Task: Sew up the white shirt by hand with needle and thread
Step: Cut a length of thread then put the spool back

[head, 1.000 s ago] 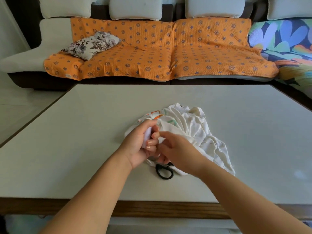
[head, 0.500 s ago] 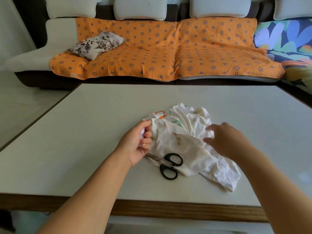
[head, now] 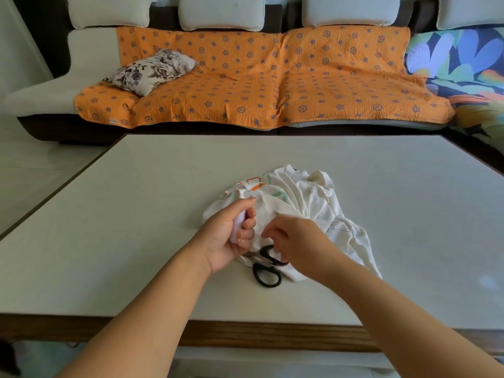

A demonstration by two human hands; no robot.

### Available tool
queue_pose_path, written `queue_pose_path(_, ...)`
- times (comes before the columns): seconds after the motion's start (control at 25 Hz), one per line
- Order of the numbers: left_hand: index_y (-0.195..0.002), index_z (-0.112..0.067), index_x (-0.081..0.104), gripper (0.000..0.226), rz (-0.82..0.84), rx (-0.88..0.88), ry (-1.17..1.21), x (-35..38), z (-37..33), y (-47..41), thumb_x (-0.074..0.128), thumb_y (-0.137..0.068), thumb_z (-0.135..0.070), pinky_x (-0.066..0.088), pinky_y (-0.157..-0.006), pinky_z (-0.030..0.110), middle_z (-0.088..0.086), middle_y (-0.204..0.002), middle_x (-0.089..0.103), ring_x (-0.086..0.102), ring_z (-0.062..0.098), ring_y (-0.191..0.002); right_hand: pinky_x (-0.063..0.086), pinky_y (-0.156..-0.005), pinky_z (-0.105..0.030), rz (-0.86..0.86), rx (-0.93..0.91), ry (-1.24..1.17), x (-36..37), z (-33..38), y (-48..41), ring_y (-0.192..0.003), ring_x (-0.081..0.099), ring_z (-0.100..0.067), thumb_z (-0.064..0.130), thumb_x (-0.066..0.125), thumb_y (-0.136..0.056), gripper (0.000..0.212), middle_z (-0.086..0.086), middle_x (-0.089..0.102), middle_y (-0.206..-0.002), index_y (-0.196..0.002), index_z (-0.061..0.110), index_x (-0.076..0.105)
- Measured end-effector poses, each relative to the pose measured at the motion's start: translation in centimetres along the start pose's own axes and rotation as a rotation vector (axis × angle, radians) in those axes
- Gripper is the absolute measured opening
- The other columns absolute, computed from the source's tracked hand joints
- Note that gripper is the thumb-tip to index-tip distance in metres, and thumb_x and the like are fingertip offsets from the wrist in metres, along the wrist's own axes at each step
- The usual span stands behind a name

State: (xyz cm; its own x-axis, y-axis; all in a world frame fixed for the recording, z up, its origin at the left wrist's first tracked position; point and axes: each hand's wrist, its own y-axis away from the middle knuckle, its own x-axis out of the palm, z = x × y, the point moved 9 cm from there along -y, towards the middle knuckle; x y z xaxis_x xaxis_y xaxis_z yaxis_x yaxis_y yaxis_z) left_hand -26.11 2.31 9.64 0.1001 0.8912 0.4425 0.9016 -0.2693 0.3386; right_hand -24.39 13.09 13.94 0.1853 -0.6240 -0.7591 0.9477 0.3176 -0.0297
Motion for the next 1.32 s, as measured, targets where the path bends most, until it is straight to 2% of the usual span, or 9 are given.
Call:
queue_pose_path(0.2, -0.072, -0.022, 0.044, 0.021, -0.056, 0.025, 0.107, -1.3, -0.8, -0.2, 0.057, -0.087, -0.030, 0.021, -0.035, 0.012, -0.008, -0.053, 0.034, 0.028, 0.003, -0.038, 0.048, -0.070, -0.029, -0.116, 0.152, 0.203, -5.7, -4.1, -0.7, -0.071, 0.058, -0.018, 0.008, 0.042, -0.097, 0.027, 0.009, 0.056, -0.069, -0.090, 0.019, 0.065)
queue_pose_path(0.36, -0.070, -0.023, 0.044, 0.026, -0.160, 0.043, 0.115, -3.1, -1.4, -0.2, 0.052, -0.094, -0.029, 0.021, -0.035, 0.012, -0.009, -0.051, 0.036, 0.028, 0.002, -0.035, 0.050, -0.068, -0.029, -0.061, 0.363, 0.308, -8.2, -8.6, -0.2, -0.067, 0.064, -0.018, 0.007, 0.042, -0.095, 0.030, 0.002, 0.066, -0.075, -0.083, 0.019, 0.067)
queue_pose_path(0.48, -0.070, -0.022, 0.043, 0.028, -0.162, 0.036, 0.097, -3.0, -1.2, 0.2, 0.051, -0.095, -0.030, 0.020, -0.032, 0.011, -0.008, -0.050, 0.036, 0.026, 0.002, -0.034, 0.049, -0.083, -0.034, -0.129, 0.341, 0.527, -8.5, -6.7, 0.2, -0.096, 0.064, -0.028, 0.021, 0.048, -0.098, 0.026, -0.005, 0.062, -0.118, -0.118, 0.019, 0.065)
queue_pose_path(0.6, -0.069, -0.020, 0.043, 0.030, -0.080, -0.005, 0.046, -1.3, -0.7, 0.6, 0.048, -0.096, -0.033, 0.015, -0.030, 0.012, -0.007, -0.047, 0.035, 0.025, 0.003, -0.031, 0.047, -0.087, -0.034, -0.239, -0.007, 0.187, -5.7, -0.1, 0.4, -0.100, 0.060, -0.021, 0.016, 0.049, -0.099, 0.050, 0.001, 0.048, -0.138, -0.146, 0.025, 0.038)
queue_pose_path(0.68, -0.068, -0.019, 0.044, 0.032, -0.024, -0.019, 0.014, 0.0, -0.3, 0.8, 0.048, -0.096, -0.035, 0.014, -0.030, 0.013, -0.007, -0.046, 0.034, 0.024, 0.003, -0.030, 0.054, -0.073, -0.027, 0.003, -0.032, -0.238, -1.2, 2.5, 0.5, -0.078, 0.063, -0.014, 0.007, 0.046, -0.098, 0.056, 0.008, 0.054, -0.122, -0.146, 0.033, 0.034)
queue_pose_path(0.76, -0.068, -0.018, 0.045, 0.033, -0.004, -0.002, -0.006, 0.6, -0.3, 0.9, 0.048, -0.096, -0.035, 0.016, -0.029, 0.013, -0.006, -0.047, 0.034, 0.024, 0.004, -0.030, 0.055, -0.061, -0.023, 0.154, 0.048, -0.427, 1.7, 2.4, 0.5, -0.067, 0.068, -0.014, 0.006, 0.044, -0.097, 0.049, 0.008, 0.063, -0.108, -0.137, 0.034, 0.040)
queue_pose_path(0.92, -0.069, -0.017, 0.045, 0.030, -0.012, -0.001, 0.064, -0.3, -0.6, 0.8, 0.047, -0.095, -0.033, 0.020, -0.029, 0.013, -0.005, -0.048, 0.036, 0.027, 0.004, -0.031, 0.050, -0.060, -0.020, -0.019, 0.088, -0.231, -0.6, -0.1, 0.1, -0.048, 0.058, -0.004, 0.010, 0.048, -0.096, 0.021, 0.001, 0.066, -0.065, -0.099, 0.020, 0.067)
queue_pose_path(1.08, -0.069, -0.018, 0.045, 0.029, -0.081, 0.034, 0.147, -1.9, -1.4, 0.5, 0.048, -0.095, -0.031, 0.020, -0.031, 0.013, -0.006, -0.049, 0.037, 0.029, 0.004, -0.032, 0.042, -0.053, -0.011, -0.106, 0.140, -0.183, -3.9, -2.1, 0.1, -0.045, 0.055, -0.005, 0.012, 0.051, -0.096, 0.022, 0.002, 0.066, -0.061, -0.087, 0.020, 0.070)
queue_pose_path(1.32, -0.068, -0.020, 0.046, 0.029, -0.173, 0.100, 0.237, -3.8, -2.4, 0.3, 0.051, -0.095, -0.030, 0.022, -0.032, 0.012, -0.007, -0.050, 0.040, 0.030, 0.003, -0.033, 0.040, -0.050, -0.018, -0.215, 0.278, -0.139, -7.9, -5.8, 0.5, -0.043, 0.058, -0.007, 0.007, 0.050, -0.093, 0.027, -0.002, 0.069, -0.060, -0.081, 0.018, 0.071)
